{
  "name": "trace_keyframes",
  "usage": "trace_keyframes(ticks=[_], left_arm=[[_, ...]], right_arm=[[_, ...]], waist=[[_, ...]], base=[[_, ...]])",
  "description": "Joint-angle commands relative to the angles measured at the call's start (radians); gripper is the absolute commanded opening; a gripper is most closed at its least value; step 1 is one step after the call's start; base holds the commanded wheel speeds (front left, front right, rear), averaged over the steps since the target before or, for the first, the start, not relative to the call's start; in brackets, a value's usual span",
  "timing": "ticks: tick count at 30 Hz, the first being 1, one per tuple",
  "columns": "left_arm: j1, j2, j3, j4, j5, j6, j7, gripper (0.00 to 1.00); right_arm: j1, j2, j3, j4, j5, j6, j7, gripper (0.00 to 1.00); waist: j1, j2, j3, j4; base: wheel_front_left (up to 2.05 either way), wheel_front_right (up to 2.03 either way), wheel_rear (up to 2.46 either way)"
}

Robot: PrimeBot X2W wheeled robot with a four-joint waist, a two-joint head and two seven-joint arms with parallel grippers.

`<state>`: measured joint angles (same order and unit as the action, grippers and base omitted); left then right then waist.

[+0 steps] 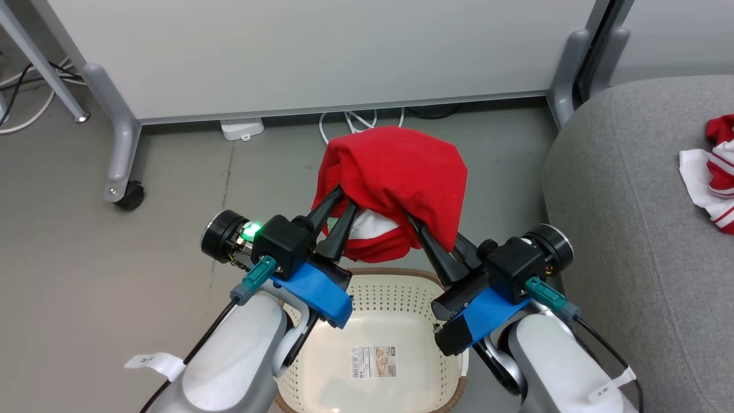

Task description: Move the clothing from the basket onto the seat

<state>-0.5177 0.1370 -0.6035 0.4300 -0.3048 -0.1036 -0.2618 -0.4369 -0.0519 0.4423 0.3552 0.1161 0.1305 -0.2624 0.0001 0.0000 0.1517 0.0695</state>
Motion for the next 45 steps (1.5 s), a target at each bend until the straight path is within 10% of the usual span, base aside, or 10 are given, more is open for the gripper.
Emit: trace_keyframes(ticks=[1,22,23,24,25,45], left_arm=[[-0.016,-0.002,-0.001,-0.001,0.005,-0.003,-0.005,0.00],[-0.005,-0.008,0.014,-0.002,0.015,-0.008,-0.005,0.00],[-0.002,-0.009,0.016,-0.003,0.016,-0.007,-0.005,0.21],[0.000,-0.010,0.018,-0.002,0.016,-0.007,-0.005,0.81],[0.002,-0.011,0.021,-0.002,0.016,-0.005,-0.005,1.00],[0.019,-0.006,0.049,-0.023,0.036,-0.003,-0.004,1.00]], right_arm=[[-0.012,0.002,0.002,-0.001,0.009,0.000,-0.004,0.00],[0.004,0.002,0.012,-0.009,0.026,0.000,-0.004,0.00],[0.005,0.002,0.012,-0.010,0.026,0.000,-0.004,0.00],[0.006,0.002,0.012,-0.012,0.025,0.000,-0.004,0.00],[0.006,0.002,0.012,-0.013,0.025,0.000,-0.004,0.00],[0.007,0.002,-0.032,-0.045,0.012,0.000,-0.004,0.00]], waist=[[-0.0001,0.0000,-0.001,0.000],[-0.0001,0.0000,-0.016,0.000],[-0.0001,0.0000,-0.017,0.000],[-0.0001,0.0000,-0.018,0.000],[-0.0001,0.0000,-0.018,0.000],[-0.0001,0.0000,0.006,-0.036]], base=[[0.00,0.00,0.00],[0.00,0.00,0.00],[0.00,0.00,0.00],[0.00,0.00,0.00],[0.00,0.00,0.00],[0.00,0.00,0.00]])
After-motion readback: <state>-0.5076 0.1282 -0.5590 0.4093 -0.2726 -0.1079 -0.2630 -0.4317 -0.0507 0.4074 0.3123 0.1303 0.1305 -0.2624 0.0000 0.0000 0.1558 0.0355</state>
